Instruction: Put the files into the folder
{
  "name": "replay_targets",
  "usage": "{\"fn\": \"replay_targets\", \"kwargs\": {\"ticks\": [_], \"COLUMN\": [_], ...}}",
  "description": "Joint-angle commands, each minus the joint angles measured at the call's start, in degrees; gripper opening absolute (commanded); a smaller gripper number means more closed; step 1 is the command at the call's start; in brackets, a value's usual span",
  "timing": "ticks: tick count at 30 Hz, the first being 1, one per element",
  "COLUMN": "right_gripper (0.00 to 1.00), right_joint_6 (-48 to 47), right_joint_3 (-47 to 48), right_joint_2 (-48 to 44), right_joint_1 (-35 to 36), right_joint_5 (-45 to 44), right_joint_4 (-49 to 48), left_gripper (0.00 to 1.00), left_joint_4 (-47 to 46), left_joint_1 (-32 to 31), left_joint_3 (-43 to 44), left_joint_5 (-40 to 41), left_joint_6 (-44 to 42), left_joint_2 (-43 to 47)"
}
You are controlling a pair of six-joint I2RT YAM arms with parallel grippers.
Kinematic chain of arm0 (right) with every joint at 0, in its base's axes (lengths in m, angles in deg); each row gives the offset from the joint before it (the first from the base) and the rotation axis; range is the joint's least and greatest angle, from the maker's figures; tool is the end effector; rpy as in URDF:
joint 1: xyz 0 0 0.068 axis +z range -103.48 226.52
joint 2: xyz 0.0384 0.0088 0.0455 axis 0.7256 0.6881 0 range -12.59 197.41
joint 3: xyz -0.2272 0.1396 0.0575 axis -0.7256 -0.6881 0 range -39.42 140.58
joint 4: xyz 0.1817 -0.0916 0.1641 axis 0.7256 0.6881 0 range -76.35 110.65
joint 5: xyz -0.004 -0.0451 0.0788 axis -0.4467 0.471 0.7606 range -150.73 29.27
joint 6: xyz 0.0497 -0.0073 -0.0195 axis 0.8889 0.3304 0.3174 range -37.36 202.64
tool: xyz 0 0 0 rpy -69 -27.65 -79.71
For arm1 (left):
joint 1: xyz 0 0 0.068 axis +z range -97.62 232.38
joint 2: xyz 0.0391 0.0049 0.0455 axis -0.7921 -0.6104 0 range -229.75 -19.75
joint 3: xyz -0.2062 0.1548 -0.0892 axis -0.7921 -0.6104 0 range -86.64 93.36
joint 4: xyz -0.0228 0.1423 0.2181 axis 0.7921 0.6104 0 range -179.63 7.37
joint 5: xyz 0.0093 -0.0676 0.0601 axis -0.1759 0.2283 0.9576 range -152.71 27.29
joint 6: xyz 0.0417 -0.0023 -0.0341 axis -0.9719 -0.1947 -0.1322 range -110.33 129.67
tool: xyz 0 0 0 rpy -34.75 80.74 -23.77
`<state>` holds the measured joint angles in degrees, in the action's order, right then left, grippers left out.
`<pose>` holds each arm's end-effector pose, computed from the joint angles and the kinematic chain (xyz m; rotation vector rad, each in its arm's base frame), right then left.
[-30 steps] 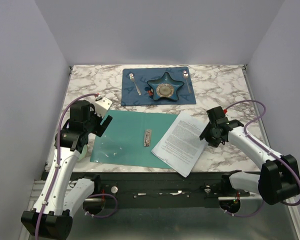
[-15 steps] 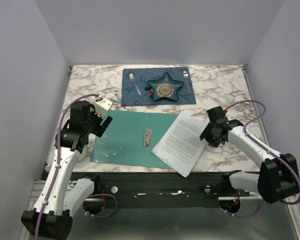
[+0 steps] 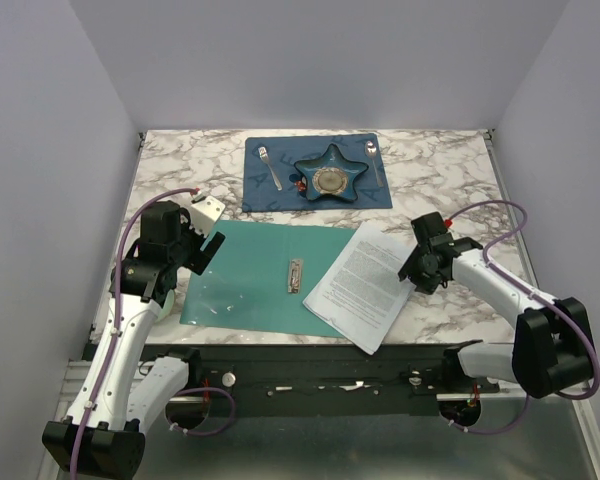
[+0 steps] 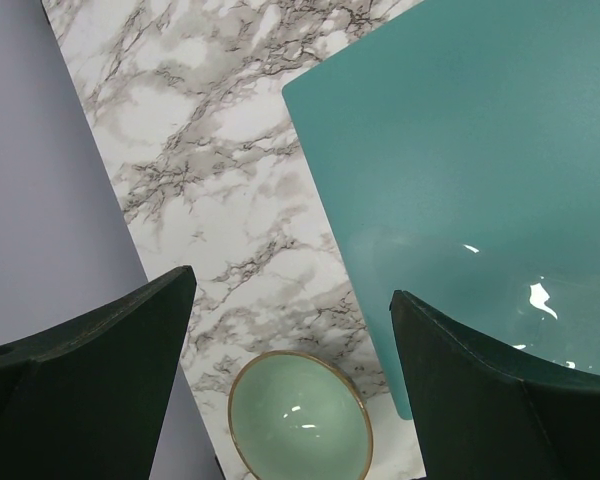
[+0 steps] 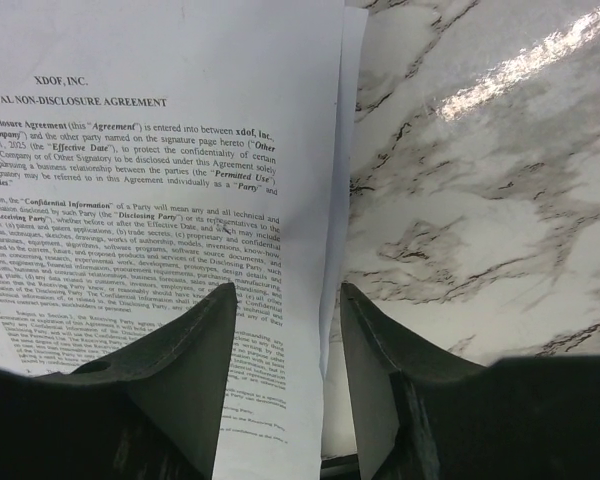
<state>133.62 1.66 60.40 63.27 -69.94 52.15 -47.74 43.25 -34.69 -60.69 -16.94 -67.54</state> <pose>0.2113 0.0577 0.1846 0.8517 2.6343 0.0811 0.1673 -0.0256 0.3195 0.6678 2.1347 0.2057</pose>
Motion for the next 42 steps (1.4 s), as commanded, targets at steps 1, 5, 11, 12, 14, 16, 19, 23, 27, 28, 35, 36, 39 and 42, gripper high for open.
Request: {"fn": "replay_targets", "kwargs": {"ticks": [1, 5, 11, 12, 14, 16, 19, 23, 27, 28, 35, 36, 39, 42], "right_gripper": [0.53, 0.51, 0.45, 0.45, 0.41, 0.38, 0.29, 0.12, 0.02, 0.01, 0.01, 0.01, 0.01, 0.01], "right_joint_6": [0.79, 1.40, 2.19, 2.45, 2.54, 2.89, 3.07, 3.25, 2.90, 2.90, -1.05, -2.97, -6.24, -9.84], "right_joint_3": [-0.65, -1.88, -3.11, -3.29, -3.64, -4.25, -4.52, -5.31, -5.75, -6.01, -7.77, -7.33, -3.39, 2.59], "right_joint_2": [1.19, 1.54, 1.19, 1.10, 0.84, -0.04, -1.00, -2.76, -5.05, -5.75, -19.19, -20.07, -20.26, -17.80], "right_joint_1": [-0.41, -0.41, -0.41, -0.41, -0.41, -0.49, -0.41, -0.32, -0.40, -0.41, -0.32, -0.32, -0.32, 0.03], "right_joint_5": [-0.10, -0.02, 0.34, 0.42, 0.34, 0.51, 0.42, 0.51, 0.95, 1.21, 6.74, 8.40, 16.75, 24.67], "right_joint_4": [-1.85, -2.73, -3.96, -4.05, -4.22, -4.92, -5.10, -5.80, -6.68, -7.64, -17.92, -19.59, -24.08, -25.58], "left_gripper": [0.94, 0.94, 0.95, 0.95, 0.95, 0.95, 0.95, 0.95, 0.95, 0.95, 0.97, 0.98, 0.99, 0.99], "left_joint_4": [0.65, 0.65, 0.74, 0.74, 0.74, 0.74, 0.74, 0.56, 0.65, 0.65, 0.30, 0.30, -0.05, -1.19], "left_joint_1": [-0.19, -0.19, -0.19, -0.19, -0.19, -0.19, -0.19, -0.19, -0.19, -0.19, -0.19, -0.19, -0.19, -0.19], "left_joint_3": [0.88, 0.97, 1.14, 0.97, 0.88, 0.79, 0.53, 0.18, -0.09, -0.44, -2.81, -3.07, -3.78, -4.22], "left_joint_5": [0.88, 1.23, 1.05, 0.88, 0.97, 0.97, 0.79, 0.79, 0.79, 0.88, -0.26, -0.61, -1.49, -1.58], "left_joint_6": [-2.39, -2.74, -2.83, -2.92, -2.83, -2.83, -2.83, -2.83, -2.74, -2.66, -0.55, -0.11, 1.38, 2.35], "left_joint_2": [0.77, 0.86, 0.94, 0.94, 1.03, 1.12, 1.12, 1.21, 1.21, 1.21, 0.59, 0.07, -1.33, -2.65]}}
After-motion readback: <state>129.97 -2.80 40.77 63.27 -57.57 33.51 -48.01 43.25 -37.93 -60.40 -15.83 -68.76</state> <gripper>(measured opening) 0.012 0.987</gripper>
